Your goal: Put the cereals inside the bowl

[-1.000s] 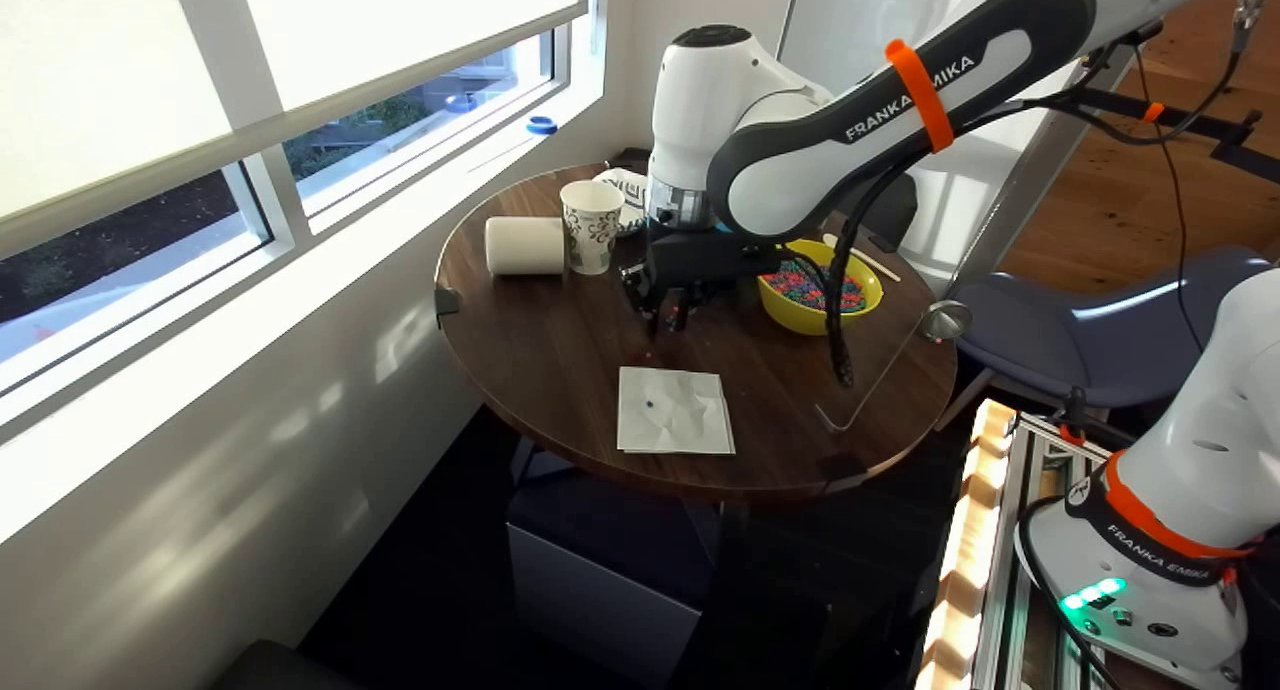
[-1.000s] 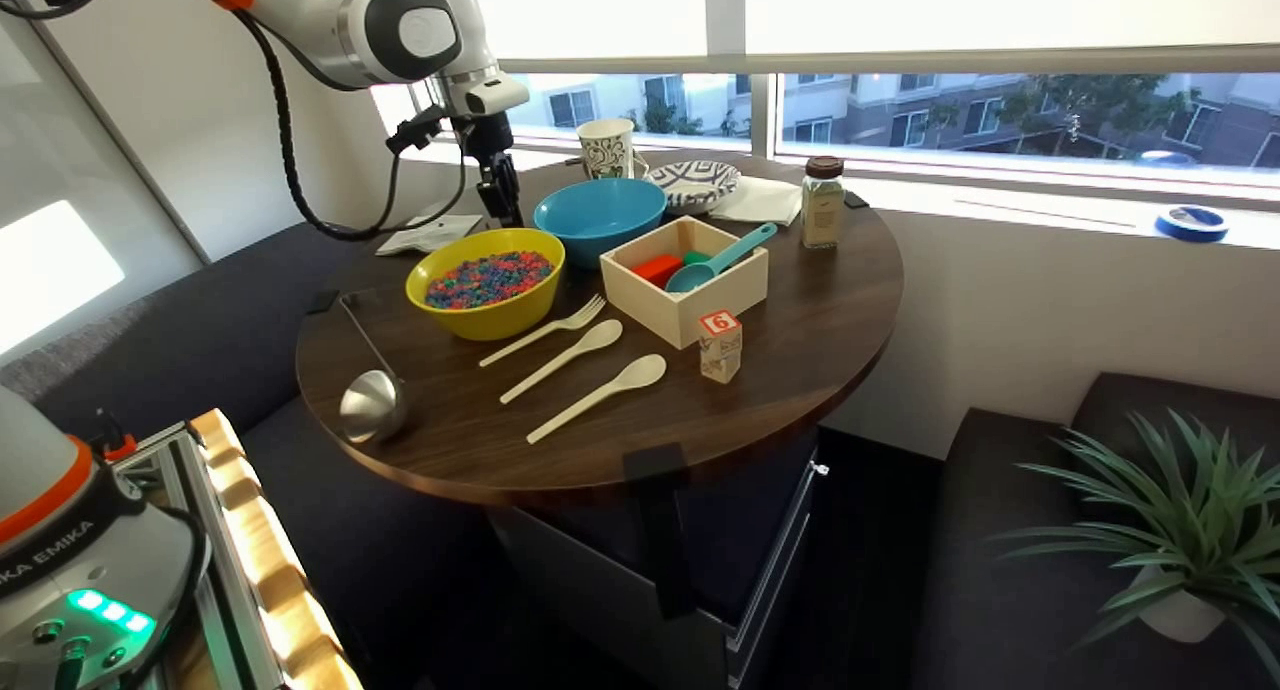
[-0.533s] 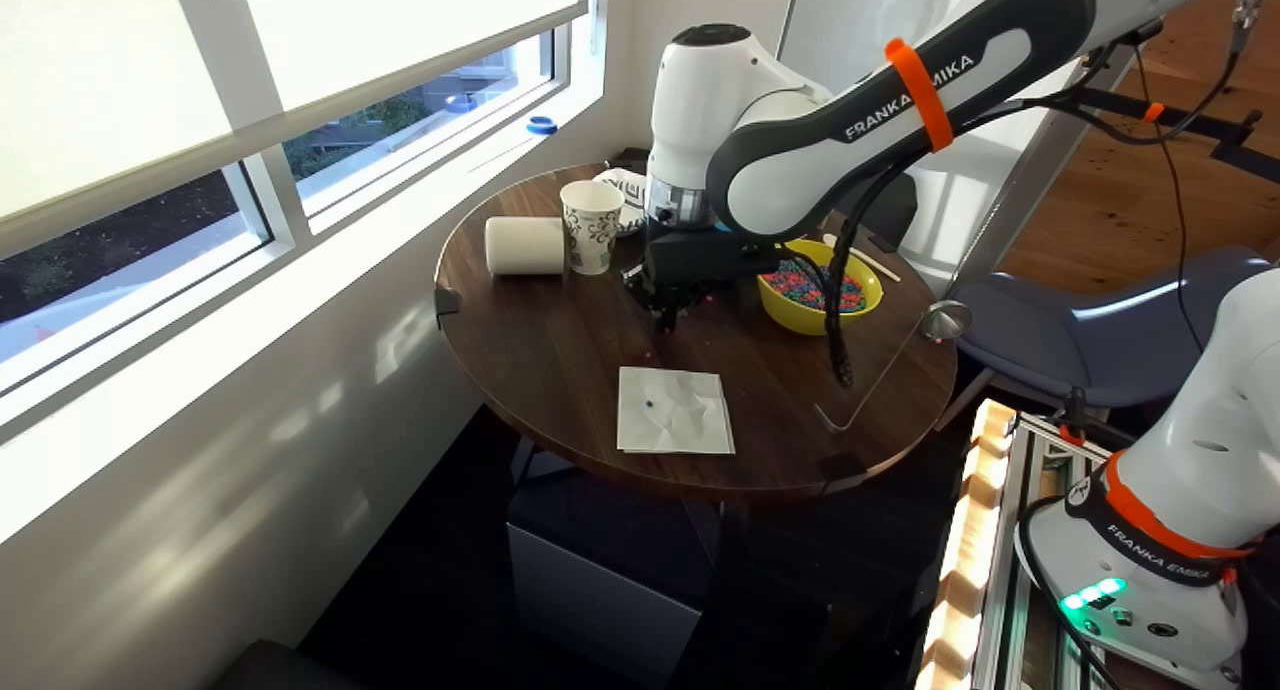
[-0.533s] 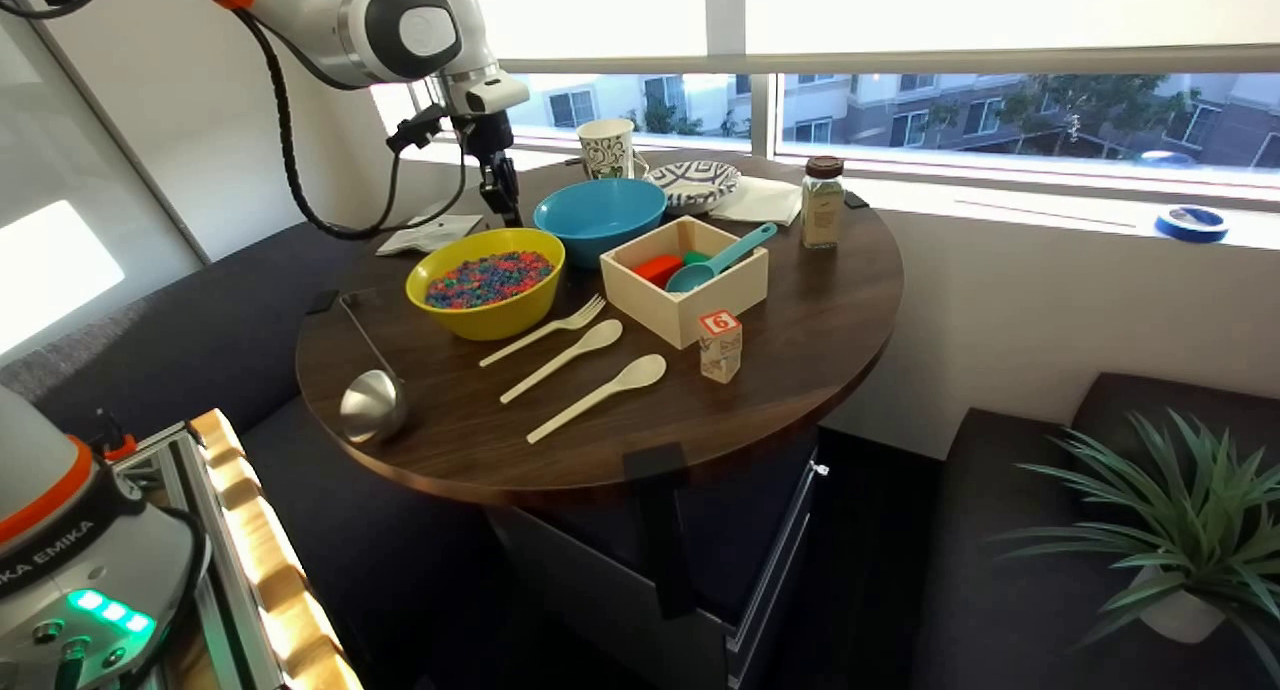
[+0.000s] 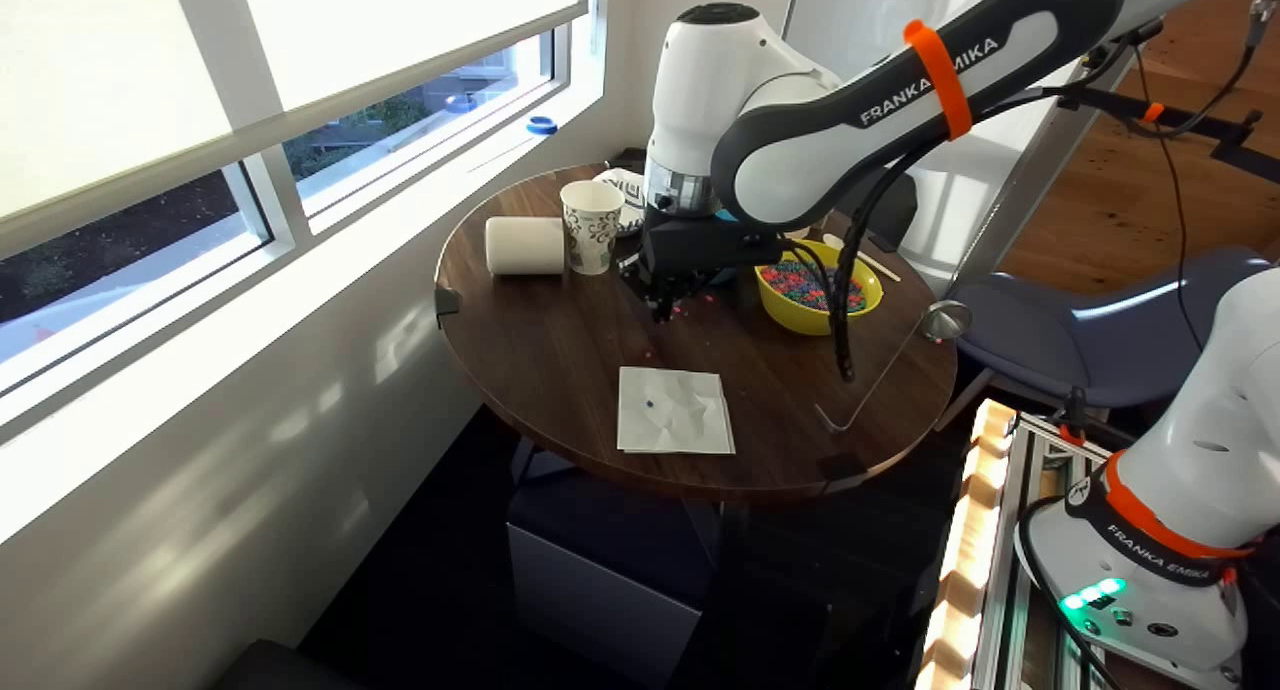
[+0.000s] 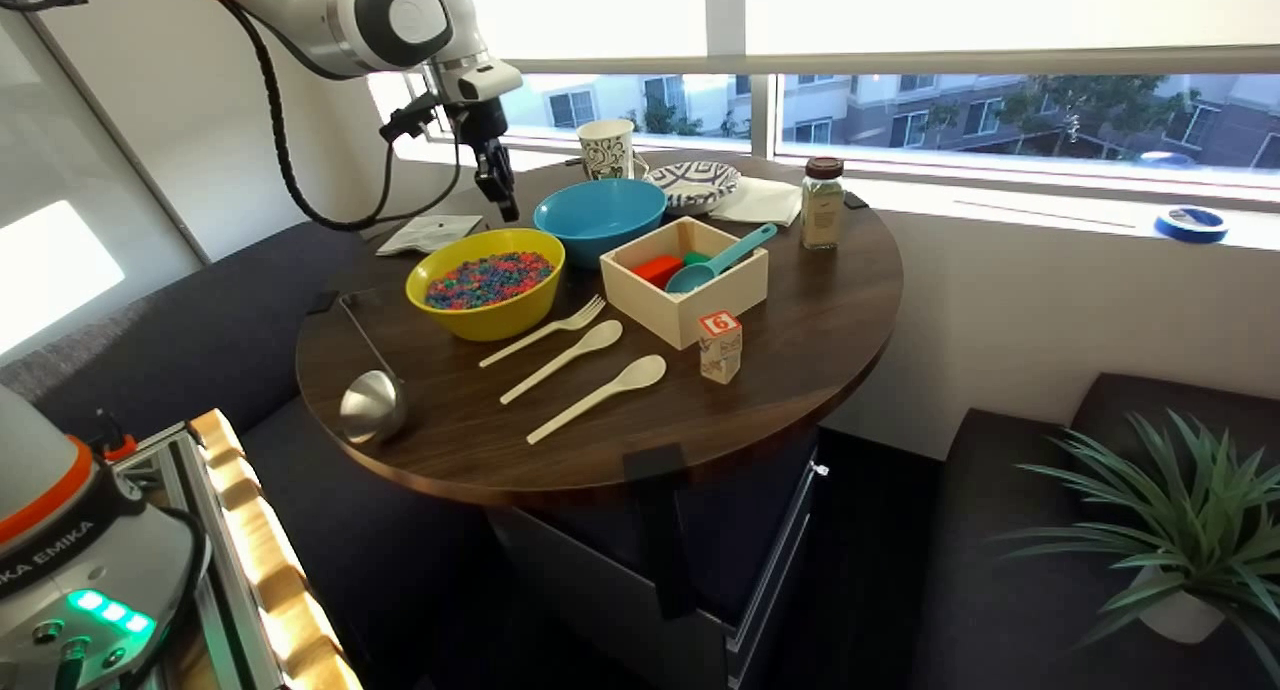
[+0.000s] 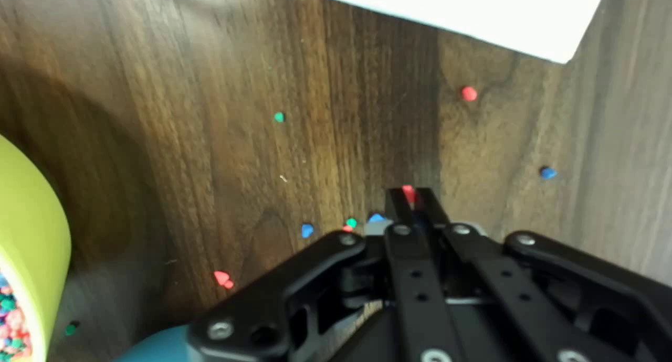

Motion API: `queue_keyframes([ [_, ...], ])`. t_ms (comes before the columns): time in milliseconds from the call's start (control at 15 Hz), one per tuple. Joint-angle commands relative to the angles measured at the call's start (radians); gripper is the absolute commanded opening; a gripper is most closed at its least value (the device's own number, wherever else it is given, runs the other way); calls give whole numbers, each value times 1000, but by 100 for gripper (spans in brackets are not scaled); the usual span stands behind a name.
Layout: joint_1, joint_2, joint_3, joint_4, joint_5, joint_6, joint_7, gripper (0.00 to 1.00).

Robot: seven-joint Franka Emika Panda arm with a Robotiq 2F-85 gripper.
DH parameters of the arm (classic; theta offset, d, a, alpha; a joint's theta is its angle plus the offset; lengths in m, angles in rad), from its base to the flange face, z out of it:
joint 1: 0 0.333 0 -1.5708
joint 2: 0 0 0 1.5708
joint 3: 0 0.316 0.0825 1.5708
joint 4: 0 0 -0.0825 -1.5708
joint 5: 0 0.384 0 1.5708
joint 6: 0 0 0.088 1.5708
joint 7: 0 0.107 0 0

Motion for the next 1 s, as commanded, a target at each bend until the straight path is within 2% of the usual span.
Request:
queue_keyframes([
  [0, 12, -110, -2, -50, -35, -22, 50, 4],
  [400, -72, -273, -22, -149, -130, -61, 155, 4],
  [733, -171, -331, -33, -224, -187, -135, 201, 4],
  [933, -203, -349, -32, -250, -197, -175, 209, 4],
])
